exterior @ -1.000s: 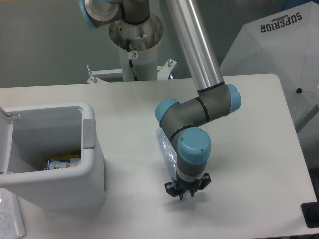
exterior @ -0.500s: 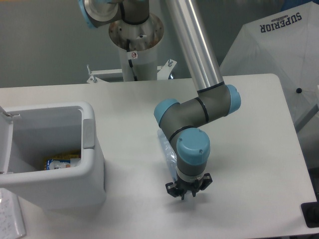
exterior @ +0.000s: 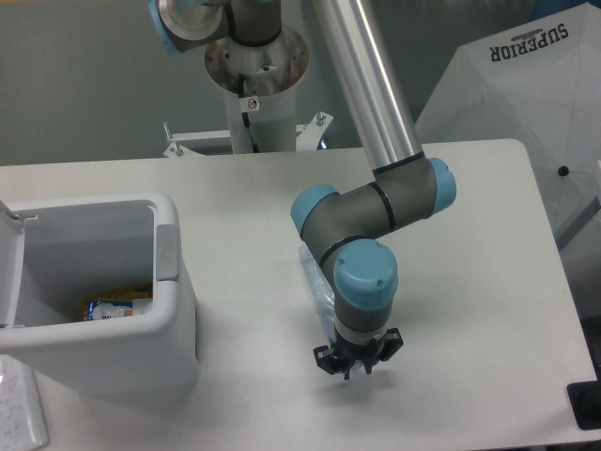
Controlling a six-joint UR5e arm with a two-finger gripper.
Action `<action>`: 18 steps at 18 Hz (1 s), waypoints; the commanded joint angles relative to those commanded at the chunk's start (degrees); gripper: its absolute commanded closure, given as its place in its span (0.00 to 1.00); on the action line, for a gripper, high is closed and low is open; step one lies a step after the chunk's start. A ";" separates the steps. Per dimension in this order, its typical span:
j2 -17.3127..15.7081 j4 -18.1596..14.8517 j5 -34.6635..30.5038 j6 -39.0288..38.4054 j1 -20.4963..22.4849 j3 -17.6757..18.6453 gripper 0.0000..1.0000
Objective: Place the trash in the trash can
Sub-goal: 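Lower the gripper onto the bottle's cap end and close it, then lift the bottle upright and carry it over the trash bin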
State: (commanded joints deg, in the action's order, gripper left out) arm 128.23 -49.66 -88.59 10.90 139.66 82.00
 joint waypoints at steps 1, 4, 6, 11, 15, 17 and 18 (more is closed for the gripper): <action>-0.09 0.00 0.17 -0.09 0.00 -0.26 0.79; -0.44 0.00 0.18 0.17 0.09 -0.44 0.79; -0.70 0.00 0.26 0.17 0.18 -0.53 0.79; -2.19 0.00 0.35 -0.26 -0.09 -2.19 0.79; -4.56 0.52 0.35 -2.01 -0.09 -5.00 0.79; -5.88 0.79 0.44 -4.56 0.17 -7.72 0.79; -6.59 0.79 0.70 -6.05 0.44 -8.96 0.79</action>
State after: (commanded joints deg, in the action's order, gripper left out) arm 121.65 -48.87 -87.89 4.85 140.10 73.05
